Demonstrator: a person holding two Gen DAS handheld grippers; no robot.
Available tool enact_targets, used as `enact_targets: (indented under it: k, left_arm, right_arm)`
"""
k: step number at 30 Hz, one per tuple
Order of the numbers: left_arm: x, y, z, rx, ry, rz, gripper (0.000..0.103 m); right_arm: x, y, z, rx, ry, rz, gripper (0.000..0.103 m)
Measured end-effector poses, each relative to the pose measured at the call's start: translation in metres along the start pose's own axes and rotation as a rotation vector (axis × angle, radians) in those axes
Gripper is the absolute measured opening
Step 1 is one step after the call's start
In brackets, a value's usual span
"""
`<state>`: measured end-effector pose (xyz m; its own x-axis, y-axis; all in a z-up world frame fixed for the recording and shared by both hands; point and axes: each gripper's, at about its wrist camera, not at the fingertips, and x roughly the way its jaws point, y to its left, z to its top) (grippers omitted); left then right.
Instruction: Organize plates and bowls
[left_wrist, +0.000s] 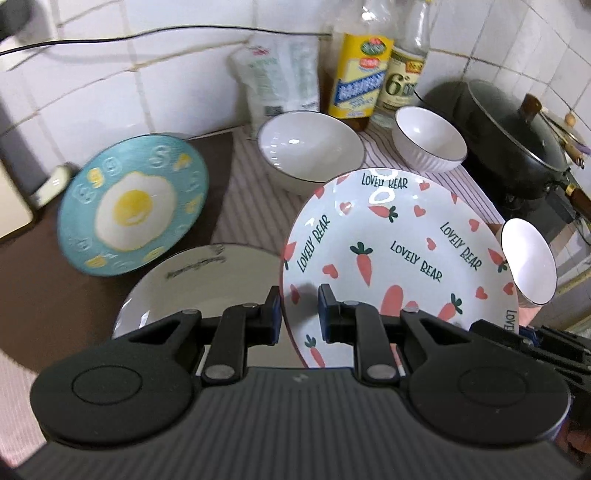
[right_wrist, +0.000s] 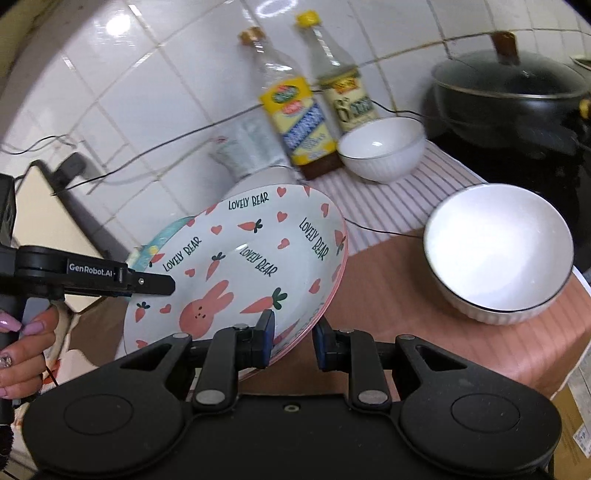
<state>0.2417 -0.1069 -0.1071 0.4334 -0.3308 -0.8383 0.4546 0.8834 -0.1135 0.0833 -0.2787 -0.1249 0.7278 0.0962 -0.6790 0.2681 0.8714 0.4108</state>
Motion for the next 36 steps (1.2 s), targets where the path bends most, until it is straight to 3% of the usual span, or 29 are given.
enact_targets:
  k: [6,13,21,36]
  left_arm:
    - [-0.044,0.018,-0.018,-0.057,-0.037,0.042,0.018]
    - [-0.071,0.044,-0.042,-0.169,-0.028,0.078,0.018]
    - [-0.057,0.078,-0.081,-0.354,0.049,0.077,0.018]
    - [-0.025,0.108,-0.093,-0.436,0.089,0.128,0.018]
  right_arm:
    - [-0.011,0.028,0.006,-0.05,0.013,0.061,0.027]
    - [-0.009,0.054,0.01,-0.112,0.067,0.104,0.026]
    - [0.021,0.064,0.006,-0.163,0.173,0.141,0.026]
    - [0.076,0.078,0.004,-0.212,0.284,0.137,0.026]
